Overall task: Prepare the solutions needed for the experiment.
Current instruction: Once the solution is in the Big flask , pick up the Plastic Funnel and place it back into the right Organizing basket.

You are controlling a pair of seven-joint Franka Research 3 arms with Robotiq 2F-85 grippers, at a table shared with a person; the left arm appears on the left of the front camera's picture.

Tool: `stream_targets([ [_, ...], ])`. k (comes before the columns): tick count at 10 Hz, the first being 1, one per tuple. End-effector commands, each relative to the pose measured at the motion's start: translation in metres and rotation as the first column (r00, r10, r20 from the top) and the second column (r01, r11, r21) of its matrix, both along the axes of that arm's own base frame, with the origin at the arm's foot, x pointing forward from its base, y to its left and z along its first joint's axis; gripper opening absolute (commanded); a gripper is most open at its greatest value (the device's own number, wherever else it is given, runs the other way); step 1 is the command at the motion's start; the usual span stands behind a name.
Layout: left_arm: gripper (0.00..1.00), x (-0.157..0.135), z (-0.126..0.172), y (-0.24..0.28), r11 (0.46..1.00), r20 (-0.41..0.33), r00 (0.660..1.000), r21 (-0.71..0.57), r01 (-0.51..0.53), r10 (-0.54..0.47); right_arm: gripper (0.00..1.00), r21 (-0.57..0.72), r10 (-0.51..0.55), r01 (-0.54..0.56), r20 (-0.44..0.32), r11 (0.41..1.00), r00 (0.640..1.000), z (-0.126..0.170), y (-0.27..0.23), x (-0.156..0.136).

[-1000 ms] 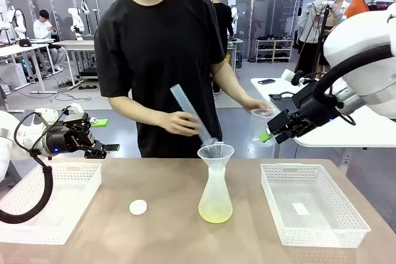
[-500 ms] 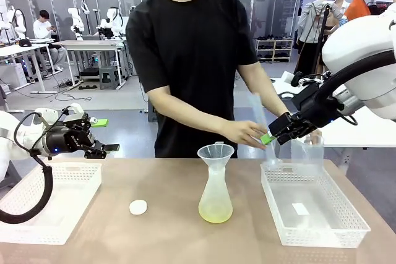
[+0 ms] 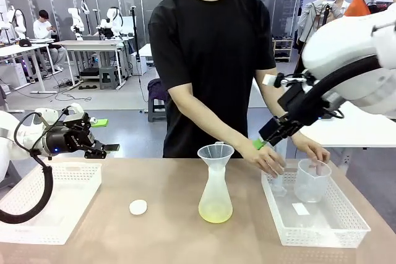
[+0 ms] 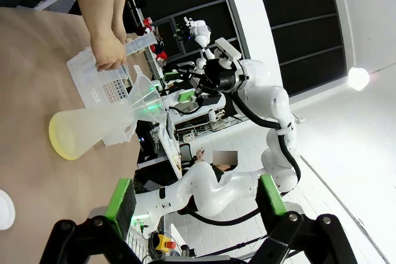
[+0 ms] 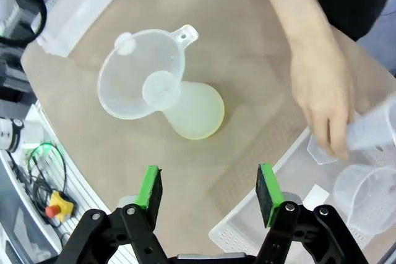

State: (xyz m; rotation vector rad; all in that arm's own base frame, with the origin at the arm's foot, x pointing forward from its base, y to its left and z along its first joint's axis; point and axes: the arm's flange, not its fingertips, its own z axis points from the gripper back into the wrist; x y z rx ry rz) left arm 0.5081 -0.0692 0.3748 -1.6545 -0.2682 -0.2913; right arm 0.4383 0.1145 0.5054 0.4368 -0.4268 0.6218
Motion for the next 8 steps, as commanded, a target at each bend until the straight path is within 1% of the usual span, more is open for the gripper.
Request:
stream_targets([
  [1,1.00,0.001,0.000,0.000,1.000,0.018,1.000,-0.015,0.010,-0.010,0.77,-0.087,0.010,-0.013,-0.035,0.996,0.999,0.013,0.030,0.017],
  [2,1.00,0.001,0.000,0.000,1.000,0.018,1.000,-0.015,0.010,-0.010,0.77,-0.123,0.026,-0.034,-0.063,0.992,0.998,0.019,0.044,0.024],
  [3,1.00,0.001,0.000,0.000,1.000,0.018,1.000,-0.015,0.010,-0.010,0.77,-0.177,0.005,-0.020,-0.082,0.984,0.997,0.028,0.059,0.033],
  [4,1.00,0.001,0.000,0.000,1.000,0.018,1.000,-0.015,0.010,-0.010,0.77,-0.190,-0.002,-0.018,-0.102,0.982,0.995,0.037,0.069,0.038],
  [5,1.00,0.001,0.000,0.000,1.000,0.018,1.000,-0.015,0.010,-0.010,0.77,-0.210,-0.011,-0.012,-0.107,0.978,0.994,0.045,0.078,0.040],
  [6,1.00,0.001,0.000,0.000,1.000,0.018,1.000,-0.015,0.010,-0.010,0.77,-0.231,-0.021,-0.013,-0.143,0.973,0.990,0.051,0.086,0.039],
  [8,1.00,0.001,0.000,0.000,1.000,0.018,1.000,-0.015,0.010,-0.010,0.77,-0.272,-0.050,0.001,-0.176,0.962,0.983,0.053,0.106,0.043],
])
